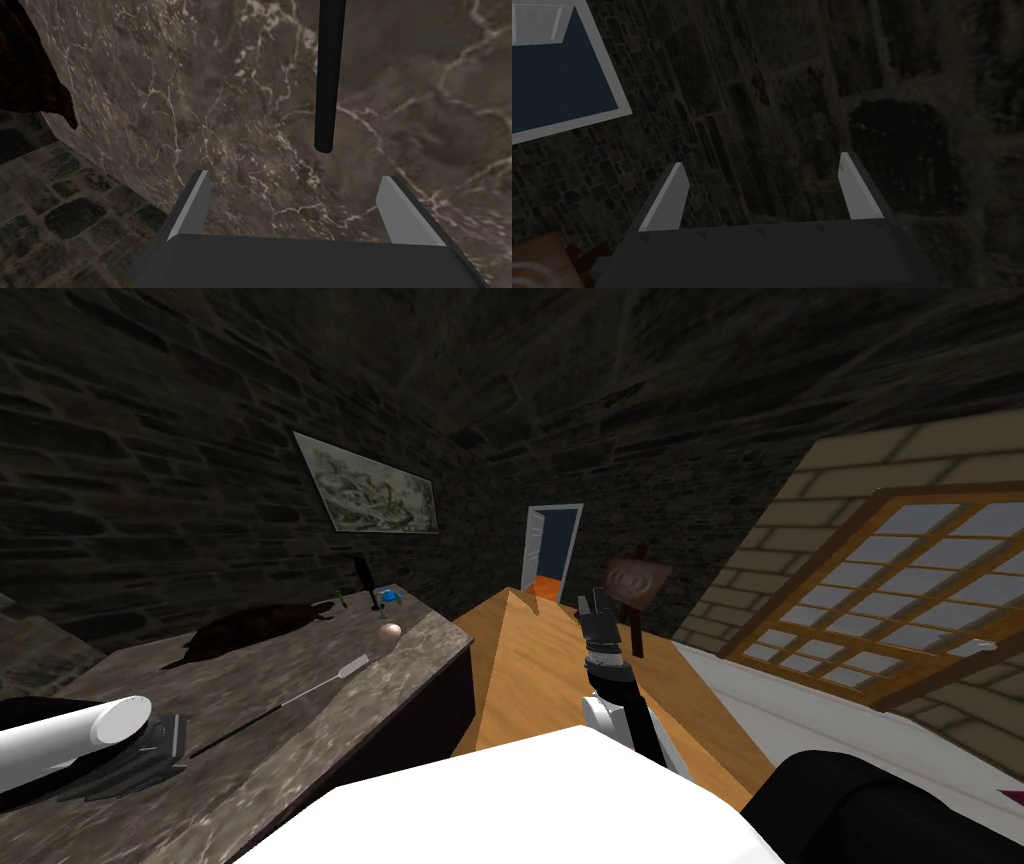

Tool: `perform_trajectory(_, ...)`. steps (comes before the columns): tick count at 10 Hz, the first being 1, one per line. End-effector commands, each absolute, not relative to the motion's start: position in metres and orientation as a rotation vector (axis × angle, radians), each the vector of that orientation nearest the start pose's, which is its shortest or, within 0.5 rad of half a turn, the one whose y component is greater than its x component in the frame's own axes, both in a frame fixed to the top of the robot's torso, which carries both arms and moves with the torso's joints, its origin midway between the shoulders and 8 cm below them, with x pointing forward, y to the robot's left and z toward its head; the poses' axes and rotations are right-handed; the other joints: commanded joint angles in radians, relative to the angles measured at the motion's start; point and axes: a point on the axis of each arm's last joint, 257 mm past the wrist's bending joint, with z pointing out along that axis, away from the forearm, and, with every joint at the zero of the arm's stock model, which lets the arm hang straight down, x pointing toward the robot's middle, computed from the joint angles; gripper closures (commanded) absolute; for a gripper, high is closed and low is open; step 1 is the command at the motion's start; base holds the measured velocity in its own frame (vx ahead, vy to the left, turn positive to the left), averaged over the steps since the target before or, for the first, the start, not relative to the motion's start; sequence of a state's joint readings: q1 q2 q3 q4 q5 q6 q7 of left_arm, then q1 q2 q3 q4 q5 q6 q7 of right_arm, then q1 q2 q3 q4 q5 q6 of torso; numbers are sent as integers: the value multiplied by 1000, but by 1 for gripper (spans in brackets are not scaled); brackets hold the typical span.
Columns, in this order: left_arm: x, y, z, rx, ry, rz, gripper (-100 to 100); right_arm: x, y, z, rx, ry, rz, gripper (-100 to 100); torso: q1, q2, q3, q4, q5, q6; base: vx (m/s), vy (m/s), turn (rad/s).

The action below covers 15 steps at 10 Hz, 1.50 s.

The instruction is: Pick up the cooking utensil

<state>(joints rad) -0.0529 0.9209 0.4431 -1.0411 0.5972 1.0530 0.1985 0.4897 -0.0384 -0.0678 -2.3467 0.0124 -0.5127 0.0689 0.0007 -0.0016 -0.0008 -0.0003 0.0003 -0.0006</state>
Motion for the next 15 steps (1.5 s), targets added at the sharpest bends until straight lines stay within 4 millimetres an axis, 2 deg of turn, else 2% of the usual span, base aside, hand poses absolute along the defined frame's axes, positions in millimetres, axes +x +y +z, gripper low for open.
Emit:
perform_trajectory(1, 300, 733, -310, -2450, 942, -160, -100, 325, -288, 61, 515, 601, 1187, 0, 0, 0, 0, 0, 0, 0, 18, 6, -133)
perform_trajectory(2, 286, 738, -310, -2506, 904, -140, -100, 325, -288, 61, 515, 601, 1187, 0, 0, 0, 0, 0, 0, -1, 27, 1, -256)
perform_trajectory(5, 265, 734, -315, -2599, 875, -92, -100, 325, -288, 61, 515, 601, 1187, 0, 1, -1, -1, 0, 0, -1, 25, 12, -134)
perform_trajectory(6, 251, 735, -316, -2654, 840, -73, -100, 325, -288, 61, 515, 601, 1187, 0, 1, -1, 0, 0, 0, -1, 28, 9, -181)
perform_trajectory(7, 248, 732, -318, -2669, 844, -62, -100, 325, -288, 61, 515, 601, 1187, 0, 1, -1, -1, 0, 0, -1, 28, 13, -137)
perform_trajectory(8, 235, 731, -319, -2725, 811, -41, -100, 325, -288, 61, 515, 601, 1187, 0, 1, -1, -1, 0, 0, -1, 32, 12, -222)
perform_trajectory(9, 233, 729, -320, -2735, 813, -33, -100, 325, -288, 61, 515, 601, 1187, 0, 1, -1, -1, 0, 0, -1, 29, 20, -102)
perform_trajectory(11, 209, 723, -320, -2837, 761, 6, -100, 325, -288, 61, 515, 601, 1187, 0, 1, -1, -1, 0, 0, -1, 42, 23, -230)
perform_trajectory(15, 183, 712, -322, -2945, 712, 55, -100, 325, -288, 61, 515, 601, 1187, 0, 1, -1, -1, 0, 0, -2, 31, 21, -117)
